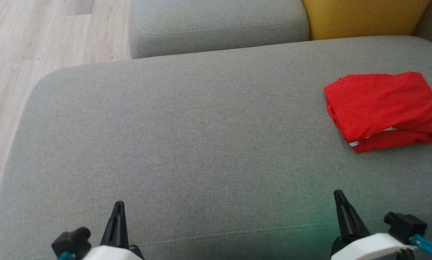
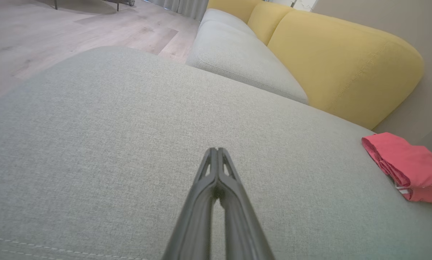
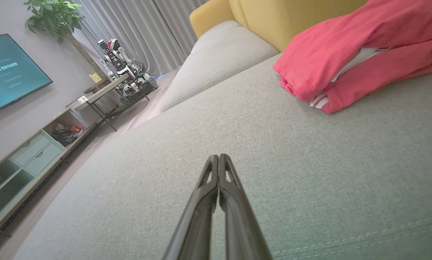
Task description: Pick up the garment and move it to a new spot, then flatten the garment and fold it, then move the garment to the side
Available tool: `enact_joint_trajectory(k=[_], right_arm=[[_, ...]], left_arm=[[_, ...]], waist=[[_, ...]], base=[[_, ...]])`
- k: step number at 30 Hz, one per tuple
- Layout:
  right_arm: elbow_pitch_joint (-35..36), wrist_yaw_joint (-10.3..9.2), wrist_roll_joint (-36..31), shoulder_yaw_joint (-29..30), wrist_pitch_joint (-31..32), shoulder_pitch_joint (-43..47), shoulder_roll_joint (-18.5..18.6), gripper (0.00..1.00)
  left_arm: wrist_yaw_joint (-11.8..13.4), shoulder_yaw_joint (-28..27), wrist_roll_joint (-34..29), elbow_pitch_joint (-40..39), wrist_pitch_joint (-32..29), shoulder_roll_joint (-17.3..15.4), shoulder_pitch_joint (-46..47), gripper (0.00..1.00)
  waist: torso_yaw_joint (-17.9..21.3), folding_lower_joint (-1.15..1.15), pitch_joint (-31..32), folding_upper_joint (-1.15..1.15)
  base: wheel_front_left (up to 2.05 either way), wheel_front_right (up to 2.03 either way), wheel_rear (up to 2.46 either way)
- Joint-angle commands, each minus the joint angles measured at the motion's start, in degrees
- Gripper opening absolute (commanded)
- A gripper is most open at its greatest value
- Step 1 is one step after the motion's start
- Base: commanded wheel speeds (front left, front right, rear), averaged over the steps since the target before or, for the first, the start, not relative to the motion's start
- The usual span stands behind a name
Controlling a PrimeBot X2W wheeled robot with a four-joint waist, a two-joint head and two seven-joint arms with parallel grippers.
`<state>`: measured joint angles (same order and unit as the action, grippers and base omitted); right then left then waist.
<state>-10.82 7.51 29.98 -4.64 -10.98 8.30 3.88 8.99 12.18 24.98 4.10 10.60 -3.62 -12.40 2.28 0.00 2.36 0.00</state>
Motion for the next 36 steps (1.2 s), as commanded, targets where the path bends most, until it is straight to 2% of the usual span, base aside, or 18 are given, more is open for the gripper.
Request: enact_joint_trajectory(k=[1,36], right_arm=[[1.6,0.00,1.9,0.2,0.4,-3.4,0.8,0.00],[-0.1,-0.01,24.5,2.7,5.3,-7.3,1.1,0.00]], left_arm=[[-0.7,-1.3,1.9,-1.4,-0.1,-0.7,3.5,0.00],[-6.3,-6.0,26.4,2.6,-4.9,-1.3,8.8,0.00]], waist=[[0.0,0.00,0.0,0.00],[-0.8,0.00,-0.9,0.00]], base=[[0.00,0.00,0.00],[0.00,0.00,0.00]])
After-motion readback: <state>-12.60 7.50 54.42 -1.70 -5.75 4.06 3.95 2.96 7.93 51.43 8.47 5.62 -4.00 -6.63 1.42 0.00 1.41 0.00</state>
